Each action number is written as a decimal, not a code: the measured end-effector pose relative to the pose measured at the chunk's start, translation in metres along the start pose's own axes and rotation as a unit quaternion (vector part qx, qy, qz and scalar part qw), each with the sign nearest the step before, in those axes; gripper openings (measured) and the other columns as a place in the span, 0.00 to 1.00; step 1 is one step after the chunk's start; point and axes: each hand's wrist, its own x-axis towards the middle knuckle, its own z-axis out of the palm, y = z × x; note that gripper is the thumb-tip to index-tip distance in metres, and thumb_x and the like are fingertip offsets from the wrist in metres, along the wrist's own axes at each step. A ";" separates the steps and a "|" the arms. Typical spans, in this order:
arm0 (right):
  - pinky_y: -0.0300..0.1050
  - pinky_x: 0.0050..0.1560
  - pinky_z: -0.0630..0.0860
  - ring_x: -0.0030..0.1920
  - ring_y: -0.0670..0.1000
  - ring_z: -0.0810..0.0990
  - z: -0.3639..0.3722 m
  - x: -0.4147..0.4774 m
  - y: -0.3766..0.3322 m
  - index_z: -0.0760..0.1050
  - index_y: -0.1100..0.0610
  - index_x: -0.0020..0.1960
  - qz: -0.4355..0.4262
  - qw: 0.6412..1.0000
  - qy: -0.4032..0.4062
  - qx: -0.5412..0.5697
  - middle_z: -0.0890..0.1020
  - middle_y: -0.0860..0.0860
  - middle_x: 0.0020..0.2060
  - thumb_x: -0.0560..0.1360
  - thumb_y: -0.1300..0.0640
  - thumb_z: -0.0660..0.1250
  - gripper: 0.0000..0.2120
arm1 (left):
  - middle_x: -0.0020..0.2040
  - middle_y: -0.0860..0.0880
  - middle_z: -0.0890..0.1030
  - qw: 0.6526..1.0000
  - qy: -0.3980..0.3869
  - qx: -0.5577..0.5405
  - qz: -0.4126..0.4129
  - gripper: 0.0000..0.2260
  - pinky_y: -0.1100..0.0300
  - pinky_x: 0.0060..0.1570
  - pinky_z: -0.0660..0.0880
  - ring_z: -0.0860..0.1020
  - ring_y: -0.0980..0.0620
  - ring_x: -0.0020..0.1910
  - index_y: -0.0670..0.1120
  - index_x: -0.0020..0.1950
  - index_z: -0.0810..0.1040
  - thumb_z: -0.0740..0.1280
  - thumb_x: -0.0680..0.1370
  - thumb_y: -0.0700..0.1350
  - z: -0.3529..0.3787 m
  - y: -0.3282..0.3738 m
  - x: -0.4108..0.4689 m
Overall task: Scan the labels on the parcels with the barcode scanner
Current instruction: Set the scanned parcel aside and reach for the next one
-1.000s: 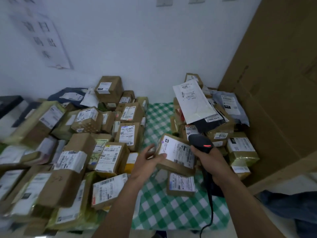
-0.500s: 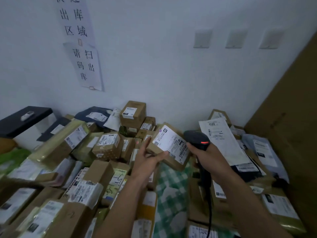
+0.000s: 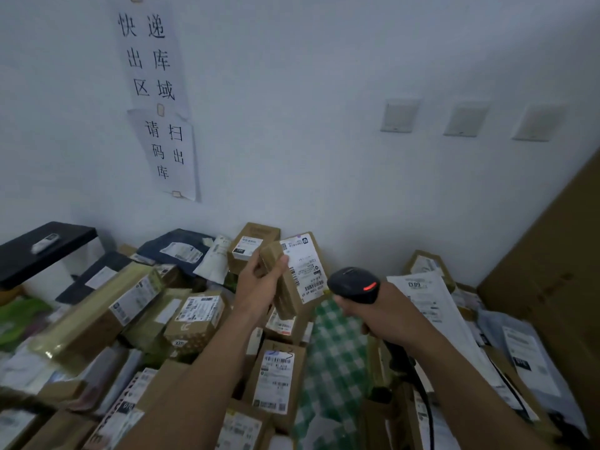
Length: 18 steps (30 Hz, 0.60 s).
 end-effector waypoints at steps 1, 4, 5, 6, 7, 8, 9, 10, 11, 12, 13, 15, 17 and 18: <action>0.33 0.30 0.73 0.28 0.41 0.81 -0.002 0.003 -0.001 0.82 0.48 0.50 -0.004 1.000 -0.003 -0.001 0.86 0.45 0.36 0.76 0.46 0.75 0.07 | 0.51 0.58 0.83 1.000 -0.001 0.015 0.002 0.18 0.69 0.38 0.77 0.81 0.62 0.46 0.58 0.68 0.76 0.72 0.78 0.55 0.004 0.002 0.004; 0.35 0.32 0.75 0.29 0.39 0.80 -0.007 0.009 0.002 0.81 0.46 0.51 -0.021 0.999 -0.038 -0.004 0.87 0.47 0.39 0.76 0.48 0.75 0.06 | 0.59 0.54 0.83 0.999 -0.008 0.054 -0.005 0.20 0.55 0.54 0.80 0.81 0.56 0.51 0.60 0.68 0.76 0.72 0.77 0.59 0.016 0.000 0.017; 0.34 0.32 0.75 0.30 0.38 0.80 -0.008 0.009 0.004 0.81 0.45 0.52 -0.025 0.998 -0.051 -0.007 0.87 0.47 0.38 0.76 0.48 0.75 0.07 | 0.62 0.54 0.81 0.997 -0.013 0.078 -0.009 0.23 0.51 0.60 0.78 0.80 0.53 0.55 0.59 0.71 0.74 0.72 0.77 0.61 0.020 -0.001 0.021; 0.34 0.33 0.76 0.30 0.37 0.80 -0.010 0.009 0.007 0.80 0.44 0.54 -0.027 0.998 -0.062 -0.013 0.87 0.46 0.39 0.76 0.48 0.75 0.08 | 0.63 0.54 0.80 0.995 -0.019 0.100 -0.009 0.27 0.48 0.64 0.76 0.79 0.51 0.59 0.58 0.74 0.73 0.71 0.76 0.63 0.024 -0.001 0.024; 0.34 0.34 0.76 0.31 0.37 0.81 -0.011 0.008 0.010 0.79 0.42 0.57 -0.027 0.997 -0.073 -0.023 0.87 0.46 0.39 0.76 0.47 0.75 0.10 | 0.66 0.53 0.79 0.993 -0.025 0.119 -0.007 0.31 0.46 0.65 0.76 0.79 0.50 0.61 0.57 0.75 0.72 0.71 0.74 0.66 0.028 -0.001 0.028; 0.34 0.35 0.76 0.32 0.38 0.81 -0.012 0.008 0.013 0.78 0.41 0.59 -0.025 0.996 -0.083 -0.028 0.87 0.45 0.39 0.77 0.46 0.74 0.13 | 0.67 0.52 0.79 0.990 -0.030 0.136 -0.008 0.35 0.45 0.65 0.76 0.79 0.49 0.62 0.58 0.76 0.71 0.71 0.72 0.70 0.031 0.000 0.033; 0.34 0.35 0.76 0.32 0.38 0.82 -0.013 0.009 0.017 0.77 0.40 0.61 -0.020 0.996 -0.089 -0.024 0.87 0.45 0.39 0.77 0.46 0.74 0.14 | 0.68 0.51 0.80 0.988 -0.033 0.148 -0.011 0.38 0.44 0.65 0.76 0.80 0.49 0.62 0.59 0.76 0.71 0.71 0.69 0.72 0.034 0.001 0.035; 0.34 0.35 0.76 0.32 0.39 0.82 -0.014 0.009 0.020 0.77 0.40 0.62 -0.012 0.996 -0.090 -0.010 0.87 0.46 0.39 0.77 0.45 0.74 0.14 | 0.69 0.50 0.79 0.988 -0.032 0.147 -0.013 0.38 0.44 0.65 0.77 0.80 0.48 0.63 0.59 0.76 0.71 0.72 0.68 0.71 0.037 0.000 0.038; 0.35 0.35 0.76 0.32 0.41 0.81 -0.015 0.010 0.022 0.77 0.40 0.60 -0.002 0.996 -0.086 0.011 0.88 0.47 0.39 0.77 0.45 0.73 0.13 | 0.70 0.50 0.79 0.990 -0.024 0.135 -0.014 0.37 0.44 0.66 0.76 0.79 0.48 0.64 0.59 0.77 0.70 0.74 0.70 0.68 0.040 0.001 0.040; 0.36 0.35 0.76 0.32 0.43 0.81 -0.017 0.010 0.024 0.77 0.41 0.58 0.013 0.996 -0.078 0.039 0.88 0.49 0.40 0.78 0.46 0.73 0.11 | 0.71 0.50 0.77 0.993 -0.012 0.113 -0.011 0.35 0.44 0.66 0.76 0.78 0.48 0.66 0.58 0.78 0.68 0.75 0.73 0.62 0.042 0.002 0.041; 0.37 0.35 0.76 0.33 0.45 0.81 -0.019 0.012 0.025 0.78 0.42 0.57 0.032 0.995 -0.069 0.068 0.88 0.50 0.40 0.78 0.46 0.73 0.09 | 0.71 0.50 0.76 0.996 0.003 0.093 -0.009 0.34 0.44 0.67 0.76 0.77 0.48 0.67 0.58 0.78 0.67 0.76 0.74 0.57 0.043 0.002 0.041; 0.38 0.34 0.76 0.33 0.47 0.80 -0.022 0.014 0.029 0.79 0.44 0.57 0.058 0.992 -0.054 0.103 0.88 0.52 0.39 0.78 0.46 0.73 0.09 | 0.71 0.49 0.77 0.998 0.027 0.057 -0.001 0.33 0.44 0.64 0.78 0.77 0.48 0.66 0.59 0.77 0.68 0.78 0.75 0.51 0.044 -0.002 0.043; 0.38 0.33 0.76 0.32 0.46 0.80 -0.024 0.018 0.034 0.79 0.45 0.57 0.069 0.992 -0.049 0.098 0.88 0.52 0.39 0.77 0.47 0.74 0.09 | 0.68 0.49 0.78 0.999 0.040 0.032 0.003 0.31 0.44 0.61 0.80 0.79 0.49 0.64 0.61 0.74 0.71 0.78 0.74 0.49 0.044 -0.006 0.044; 0.38 0.33 0.76 0.32 0.46 0.80 -0.025 0.020 0.035 0.80 0.46 0.57 0.072 0.992 -0.052 0.095 0.88 0.52 0.39 0.77 0.47 0.74 0.10 | 0.68 0.49 0.79 0.999 0.043 0.029 0.001 0.30 0.44 0.60 0.81 0.79 0.49 0.63 0.62 0.72 0.71 0.79 0.74 0.48 0.044 -0.008 0.045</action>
